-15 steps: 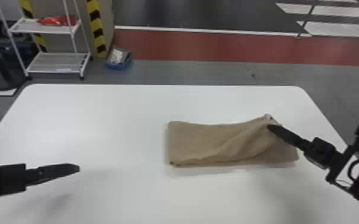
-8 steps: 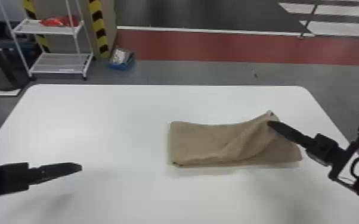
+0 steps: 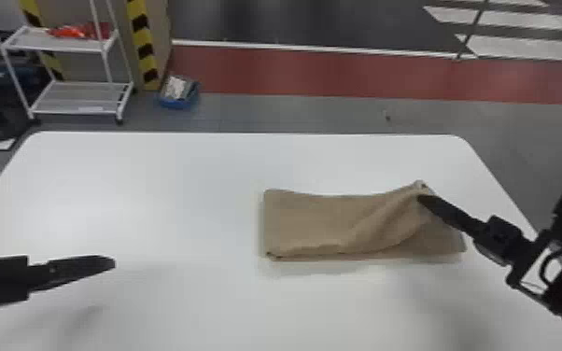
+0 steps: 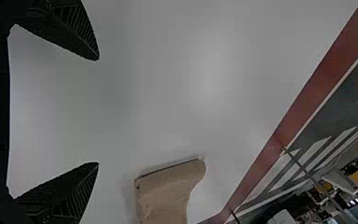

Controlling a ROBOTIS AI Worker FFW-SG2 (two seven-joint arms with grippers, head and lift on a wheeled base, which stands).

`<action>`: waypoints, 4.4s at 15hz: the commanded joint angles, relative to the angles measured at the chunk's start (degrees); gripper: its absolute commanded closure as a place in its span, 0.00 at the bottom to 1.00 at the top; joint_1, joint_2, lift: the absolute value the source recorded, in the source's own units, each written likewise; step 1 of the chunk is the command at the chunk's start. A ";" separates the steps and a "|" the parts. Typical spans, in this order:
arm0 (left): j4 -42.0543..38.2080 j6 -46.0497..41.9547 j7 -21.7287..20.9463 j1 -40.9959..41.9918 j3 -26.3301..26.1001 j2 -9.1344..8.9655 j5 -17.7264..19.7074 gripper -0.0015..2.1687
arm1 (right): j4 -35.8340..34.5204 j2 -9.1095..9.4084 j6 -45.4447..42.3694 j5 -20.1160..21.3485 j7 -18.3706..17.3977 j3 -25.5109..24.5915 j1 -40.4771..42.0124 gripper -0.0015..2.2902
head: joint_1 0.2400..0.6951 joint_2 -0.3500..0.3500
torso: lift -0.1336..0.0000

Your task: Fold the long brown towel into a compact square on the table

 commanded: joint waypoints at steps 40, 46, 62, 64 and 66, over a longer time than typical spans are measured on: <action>1.92 -3.69 -1.25 0.62 1.01 0.97 -0.23 0.04 | -5.17 -9.46 9.76 18.55 -0.80 -0.25 2.89 0.04 | 1.00 0.17 | 0.07; 2.36 -3.87 -1.16 0.45 1.01 0.97 -0.49 0.04 | -4.29 -10.25 9.94 21.18 -2.47 0.98 -1.24 0.07 | 1.00 0.14 | 0.07; 3.76 -6.15 -1.16 0.98 1.45 1.24 -0.23 0.04 | 7.66 -12.97 3.26 32.87 -3.35 11.97 -10.03 0.22 | 1.00 0.16 | 0.07; 3.76 -6.15 -1.16 0.98 1.45 1.24 -0.23 0.04 | 8.19 -12.89 3.09 33.31 -3.44 12.67 -10.47 0.27 | 1.00 0.16 | 0.07; 3.67 -6.15 -1.25 1.06 1.63 1.32 -0.14 0.04 | 8.63 -12.80 2.91 34.01 -3.44 13.55 -10.82 0.29 | 1.00 0.16 | 0.07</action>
